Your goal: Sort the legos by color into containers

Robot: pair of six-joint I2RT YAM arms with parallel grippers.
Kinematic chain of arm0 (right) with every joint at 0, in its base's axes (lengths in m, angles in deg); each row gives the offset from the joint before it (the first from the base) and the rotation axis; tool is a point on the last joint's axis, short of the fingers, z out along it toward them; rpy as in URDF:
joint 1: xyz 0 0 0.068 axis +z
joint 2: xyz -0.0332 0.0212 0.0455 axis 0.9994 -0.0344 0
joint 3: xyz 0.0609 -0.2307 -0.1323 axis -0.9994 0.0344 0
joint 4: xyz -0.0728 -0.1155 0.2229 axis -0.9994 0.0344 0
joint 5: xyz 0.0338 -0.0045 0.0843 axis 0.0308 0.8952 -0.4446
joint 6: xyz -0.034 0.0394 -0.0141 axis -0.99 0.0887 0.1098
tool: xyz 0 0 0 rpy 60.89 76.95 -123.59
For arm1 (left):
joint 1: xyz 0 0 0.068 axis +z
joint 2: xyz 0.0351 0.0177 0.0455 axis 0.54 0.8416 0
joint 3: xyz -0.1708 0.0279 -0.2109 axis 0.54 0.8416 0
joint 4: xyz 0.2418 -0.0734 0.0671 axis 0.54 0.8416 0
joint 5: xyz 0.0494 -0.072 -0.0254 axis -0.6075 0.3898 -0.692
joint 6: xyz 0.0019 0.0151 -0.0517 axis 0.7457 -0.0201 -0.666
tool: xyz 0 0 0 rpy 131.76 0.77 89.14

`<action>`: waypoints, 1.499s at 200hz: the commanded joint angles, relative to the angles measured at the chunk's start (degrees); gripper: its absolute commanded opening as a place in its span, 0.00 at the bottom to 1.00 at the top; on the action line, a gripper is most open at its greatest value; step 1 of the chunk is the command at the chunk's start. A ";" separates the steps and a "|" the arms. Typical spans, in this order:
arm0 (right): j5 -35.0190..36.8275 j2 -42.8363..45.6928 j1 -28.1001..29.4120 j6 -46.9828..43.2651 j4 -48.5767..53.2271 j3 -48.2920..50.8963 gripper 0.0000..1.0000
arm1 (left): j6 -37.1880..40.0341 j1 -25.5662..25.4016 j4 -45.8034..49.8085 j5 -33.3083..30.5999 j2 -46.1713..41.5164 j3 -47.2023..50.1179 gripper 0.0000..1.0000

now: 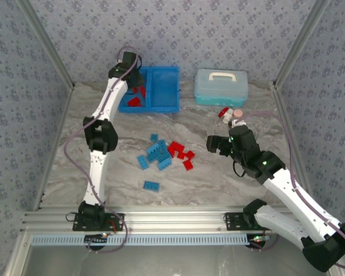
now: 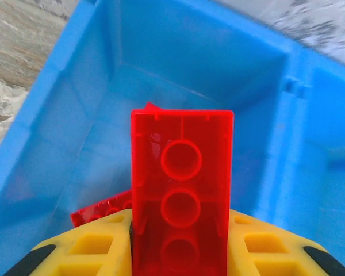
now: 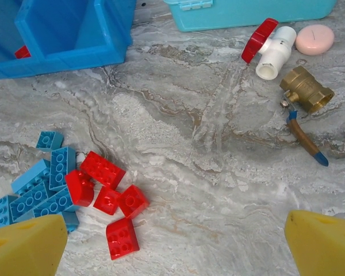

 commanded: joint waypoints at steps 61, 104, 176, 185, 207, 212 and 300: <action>-0.31 -0.34 -0.66 -0.75 0.24 -1.54 1.00 | -0.59 0.05 4.94 4.50 -1.12 -1.62 0.57; -0.93 0.07 -0.71 0.26 0.50 -1.68 1.00 | -2.15 -0.73 5.67 5.13 -14.03 4.91 0.66; -1.11 2.12 -0.67 1.22 1.21 -0.69 1.00 | -7.37 -16.22 -13.91 -1.18 -51.12 56.14 0.69; -0.93 2.37 -0.71 1.14 2.01 -0.74 1.00 | -8.75 -19.80 -15.18 -3.18 -53.91 61.16 0.69; -0.89 2.97 -0.76 1.33 1.95 -0.56 1.00 | -15.49 -28.79 -16.53 -8.00 -57.11 70.56 0.70; -0.88 3.06 -0.76 1.43 1.90 -0.44 1.00 | -17.51 -30.71 -17.13 -8.64 -57.20 72.36 0.69; -1.23 6.89 -0.83 2.53 4.50 0.77 1.00 | -37.28 -49.19 -12.73 -13.61 -35.15 67.57 0.75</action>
